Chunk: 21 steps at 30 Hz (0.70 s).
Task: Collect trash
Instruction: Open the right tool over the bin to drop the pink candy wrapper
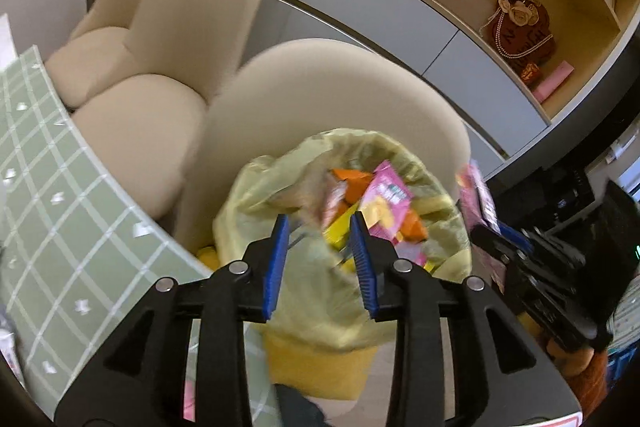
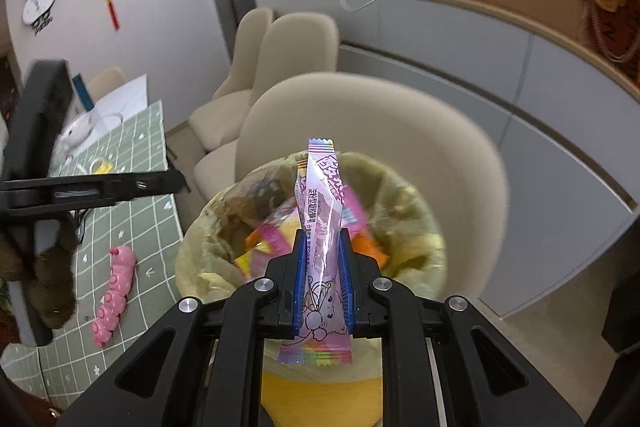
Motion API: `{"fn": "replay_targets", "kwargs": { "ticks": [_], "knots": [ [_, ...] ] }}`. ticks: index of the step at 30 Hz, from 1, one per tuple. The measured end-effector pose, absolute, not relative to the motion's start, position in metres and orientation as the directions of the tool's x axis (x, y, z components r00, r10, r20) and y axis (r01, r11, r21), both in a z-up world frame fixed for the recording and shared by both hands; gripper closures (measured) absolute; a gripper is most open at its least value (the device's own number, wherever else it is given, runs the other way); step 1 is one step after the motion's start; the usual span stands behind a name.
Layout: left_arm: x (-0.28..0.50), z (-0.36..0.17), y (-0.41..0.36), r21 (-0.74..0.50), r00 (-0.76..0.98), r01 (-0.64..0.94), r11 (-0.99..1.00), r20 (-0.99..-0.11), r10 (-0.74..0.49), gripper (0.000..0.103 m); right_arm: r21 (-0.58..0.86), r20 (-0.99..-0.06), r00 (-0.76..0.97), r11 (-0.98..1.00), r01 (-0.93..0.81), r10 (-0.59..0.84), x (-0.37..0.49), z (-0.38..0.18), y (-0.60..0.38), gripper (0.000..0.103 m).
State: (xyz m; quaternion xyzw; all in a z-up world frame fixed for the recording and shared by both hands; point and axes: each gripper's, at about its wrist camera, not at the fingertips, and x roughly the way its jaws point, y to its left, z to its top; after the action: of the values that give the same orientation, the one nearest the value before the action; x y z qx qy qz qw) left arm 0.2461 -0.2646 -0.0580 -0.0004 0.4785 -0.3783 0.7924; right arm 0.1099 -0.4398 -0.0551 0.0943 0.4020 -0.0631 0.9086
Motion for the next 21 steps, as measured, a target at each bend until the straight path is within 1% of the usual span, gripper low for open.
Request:
{"fn": "replay_targets", "kwargs": {
  "ticks": [2, 6, 11, 12, 13, 14, 15, 19, 21],
  "knots": [
    [0.241, -0.057, -0.249, -0.337, 0.275, 0.602, 0.724, -0.764, -0.584, 0.068, 0.114, -0.754, 0.657, 0.978, 0.173, -0.028, 0.119, -0.061, -0.434, 0.087],
    [0.23, -0.062, -0.2, -0.294, 0.313, 0.566, 0.77, -0.788, -0.531, 0.067, 0.097, -0.765, 0.643, 0.983, 0.158, -0.028, 0.133, -0.07, -0.429, 0.087],
    [0.221, -0.073, -0.127, -0.29, 0.351, 0.439, 0.851, -0.816, -0.459, 0.067, 0.069, -0.772, 0.633, 0.981, 0.184, -0.064, 0.143, -0.08, -0.431, 0.086],
    [0.219, -0.074, -0.117, -0.294, 0.356, 0.415, 0.861, -0.818, -0.451, 0.067, 0.068, -0.775, 0.628, 0.98, 0.189, -0.068, 0.143, -0.083, -0.431, 0.085],
    [0.218, -0.076, -0.102, -0.299, 0.364, 0.38, 0.875, -0.822, -0.439, 0.064, 0.072, -0.78, 0.622, 0.979, 0.191, -0.064, 0.144, -0.085, -0.432, 0.078],
    [0.215, -0.078, -0.089, -0.302, 0.373, 0.349, 0.887, -0.824, -0.427, 0.061, 0.083, -0.786, 0.616, 0.979, 0.186, -0.05, 0.145, -0.089, -0.432, 0.068],
    [0.212, -0.08, -0.076, -0.301, 0.382, 0.321, 0.898, -0.826, -0.414, 0.061, 0.089, -0.787, 0.615, 0.979, 0.182, -0.043, 0.145, -0.091, -0.432, 0.065],
    [0.197, -0.084, -0.024, -0.277, 0.415, 0.207, 0.938, -0.844, -0.34, 0.061, 0.065, -0.782, 0.619, 0.979, 0.192, -0.069, 0.143, -0.093, -0.421, 0.063],
    [0.189, -0.086, 0.002, -0.268, 0.431, 0.148, 0.952, -0.849, -0.306, 0.061, 0.078, -0.76, 0.647, 0.98, 0.181, -0.059, 0.139, -0.084, -0.408, 0.063]
  ]
}}
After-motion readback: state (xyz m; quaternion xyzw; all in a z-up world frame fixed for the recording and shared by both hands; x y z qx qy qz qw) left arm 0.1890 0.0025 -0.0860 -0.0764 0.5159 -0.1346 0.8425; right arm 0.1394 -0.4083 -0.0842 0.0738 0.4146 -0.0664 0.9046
